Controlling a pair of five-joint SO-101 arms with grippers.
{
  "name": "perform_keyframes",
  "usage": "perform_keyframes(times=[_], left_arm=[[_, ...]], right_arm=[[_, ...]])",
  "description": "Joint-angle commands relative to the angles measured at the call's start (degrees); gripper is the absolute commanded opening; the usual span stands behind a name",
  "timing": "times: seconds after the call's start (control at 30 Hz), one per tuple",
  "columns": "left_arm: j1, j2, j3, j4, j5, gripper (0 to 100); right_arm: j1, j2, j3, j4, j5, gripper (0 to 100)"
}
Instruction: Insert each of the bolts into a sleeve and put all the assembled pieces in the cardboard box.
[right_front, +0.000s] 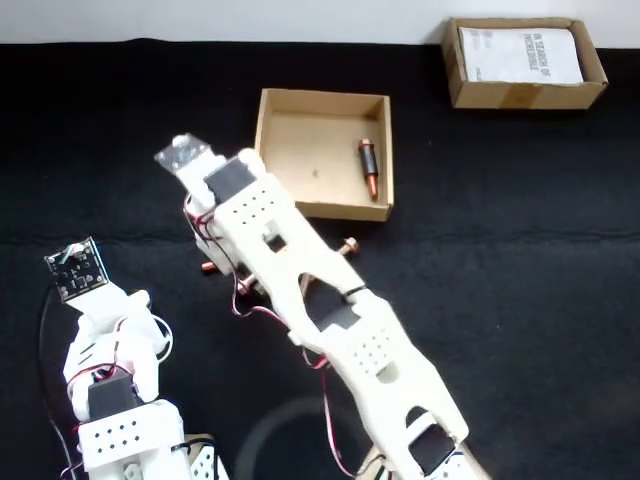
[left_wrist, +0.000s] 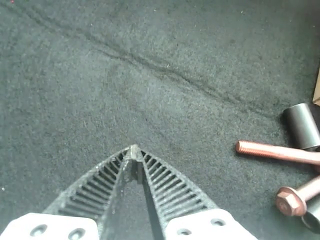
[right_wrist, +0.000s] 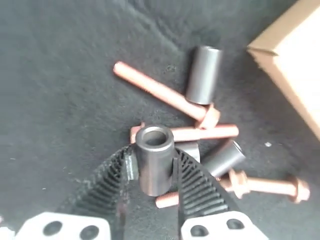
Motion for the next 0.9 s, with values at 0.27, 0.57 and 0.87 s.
perform_keyframes(times=[0.27,0.57,0.87], left_arm=[[5.8,0.0,-3.0,12.2,-0.4,1],[19.7,0.0,-14.5,26.2,-0.6,5],[26.8,0.8,-23.4,29.3,-3.8,8]], right_arm=[[0.9,-39.3,23.9,0.7,-1.5,0.8],[4.4,-70.0,53.5,0.5,-7.3,0.8],[22.5,-94.0,71.9,0.5,-5.2,0.8]])
